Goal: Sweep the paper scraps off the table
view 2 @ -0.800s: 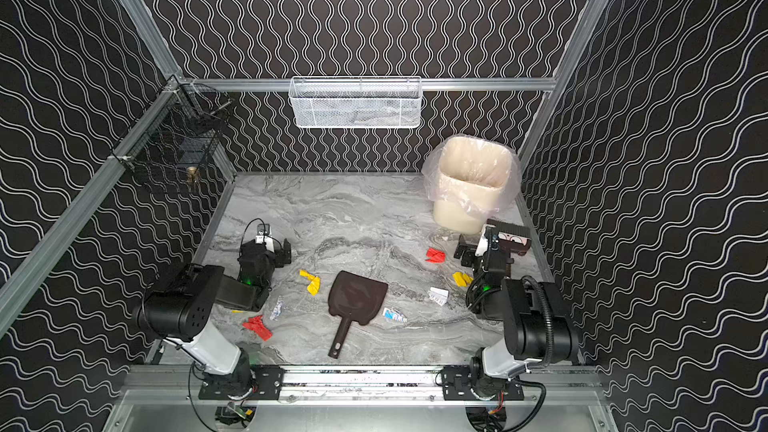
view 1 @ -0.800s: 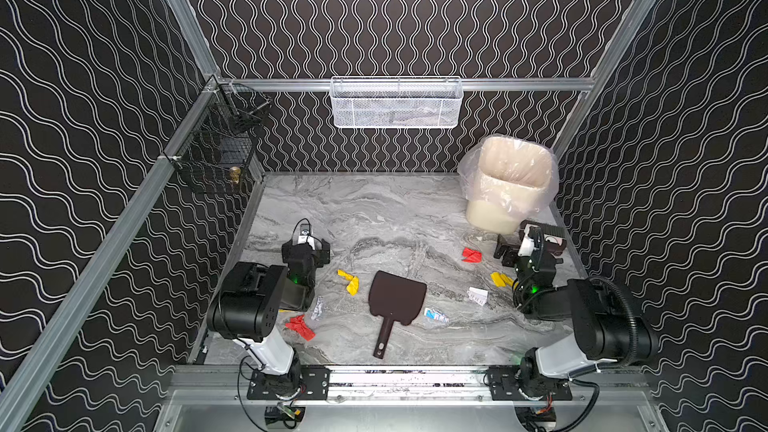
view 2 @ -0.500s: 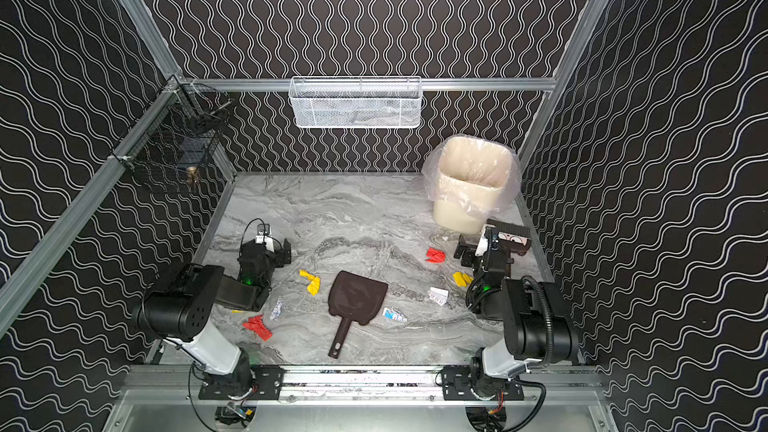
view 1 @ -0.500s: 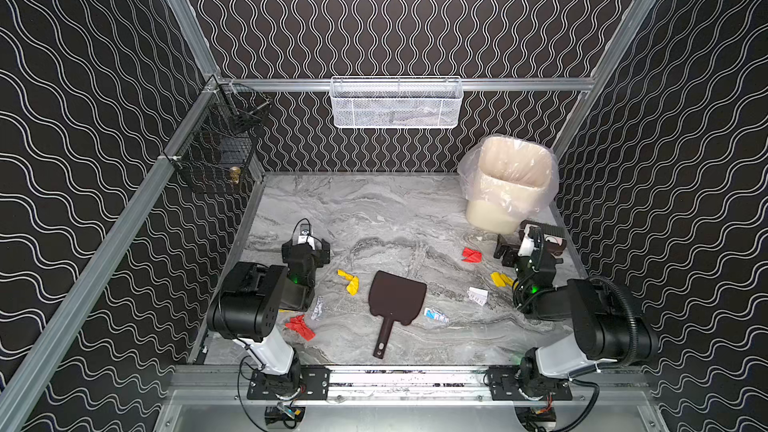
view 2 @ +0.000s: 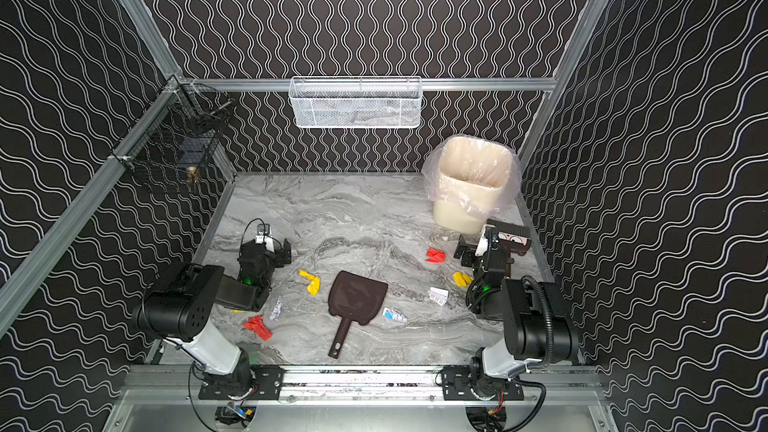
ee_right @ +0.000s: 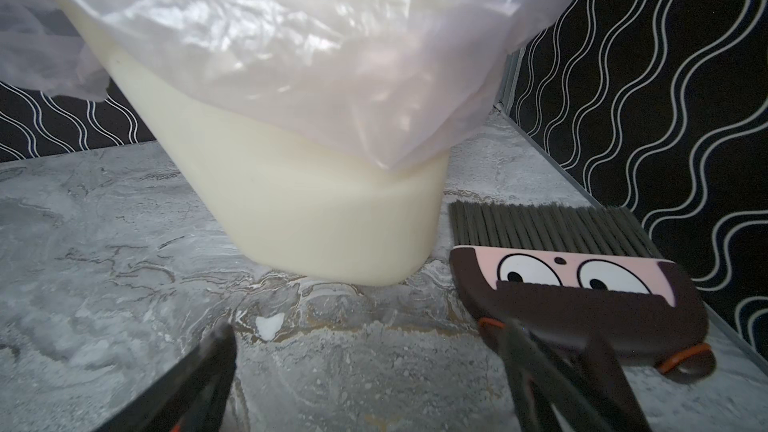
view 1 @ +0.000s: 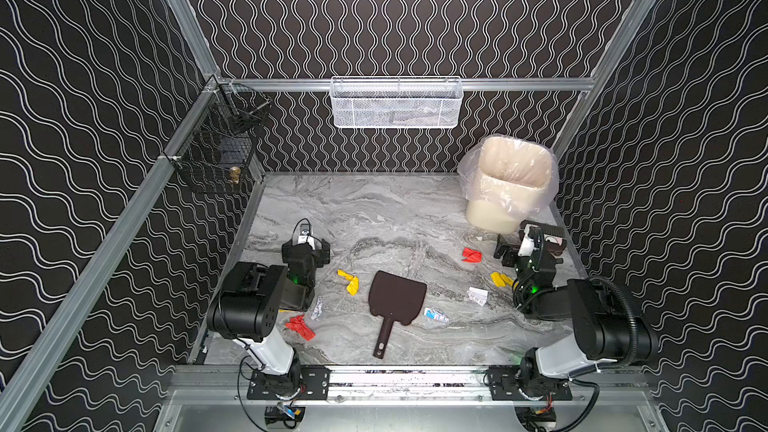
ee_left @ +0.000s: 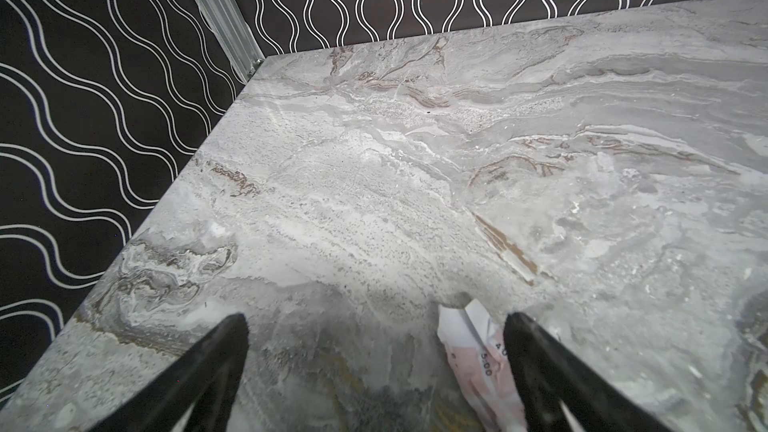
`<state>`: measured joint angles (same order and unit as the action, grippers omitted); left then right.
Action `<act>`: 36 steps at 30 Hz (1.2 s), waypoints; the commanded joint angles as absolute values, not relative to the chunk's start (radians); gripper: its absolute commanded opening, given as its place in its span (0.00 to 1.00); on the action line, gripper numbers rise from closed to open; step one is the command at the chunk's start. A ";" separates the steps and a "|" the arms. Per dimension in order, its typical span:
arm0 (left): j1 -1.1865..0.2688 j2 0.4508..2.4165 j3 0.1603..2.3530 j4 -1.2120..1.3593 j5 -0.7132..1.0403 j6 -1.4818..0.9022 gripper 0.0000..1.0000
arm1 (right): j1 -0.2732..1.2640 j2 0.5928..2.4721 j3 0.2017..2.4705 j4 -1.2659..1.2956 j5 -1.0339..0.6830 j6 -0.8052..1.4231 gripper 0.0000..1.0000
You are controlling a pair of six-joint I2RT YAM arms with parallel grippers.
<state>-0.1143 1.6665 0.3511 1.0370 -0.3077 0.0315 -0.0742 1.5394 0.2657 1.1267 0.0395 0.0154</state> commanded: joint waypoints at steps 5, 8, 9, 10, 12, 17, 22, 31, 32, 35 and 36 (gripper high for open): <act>-0.114 1.630 0.360 1.036 -0.301 0.039 0.99 | -0.072 1.456 0.281 1.086 0.064 0.028 1.00; -0.114 1.537 0.401 0.884 -0.274 0.050 0.99 | -0.073 1.311 0.363 0.791 0.101 0.048 1.00; -0.113 1.508 0.415 0.836 -0.262 0.054 0.99 | -0.072 1.270 0.392 0.694 0.102 0.047 1.00; -0.113 1.477 0.437 0.776 -0.247 0.058 0.99 | -0.072 1.225 0.425 0.600 0.109 0.056 1.00; -0.113 1.430 0.498 0.629 -0.226 0.055 0.99 | -0.072 1.158 0.495 0.410 0.125 0.076 1.00; -0.114 1.378 0.653 0.309 -0.134 0.028 0.99 | -0.072 1.043 0.629 0.127 0.140 0.148 1.00; -0.116 1.339 0.749 0.141 -0.024 -0.030 0.99 | -0.073 1.027 0.821 -0.071 0.160 0.227 1.00; -0.130 1.364 0.875 0.006 0.110 -0.058 0.99 | -0.102 1.366 1.386 -0.330 0.205 0.257 1.00; -0.131 1.370 0.881 0.005 0.113 -0.061 0.99 | -0.115 1.396 1.424 -0.337 0.193 0.268 1.00; -0.135 1.383 0.897 0.000 0.120 -0.066 0.99 | -0.180 1.490 1.522 -0.347 0.113 0.322 1.00; -0.135 1.385 0.899 0.000 0.124 -0.067 0.99 | -0.205 1.522 1.555 -0.355 0.081 0.342 1.00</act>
<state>-0.1329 1.3800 0.8860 0.0238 0.0902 -0.0517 -0.1673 1.4742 1.4990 -0.2909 0.1532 0.2749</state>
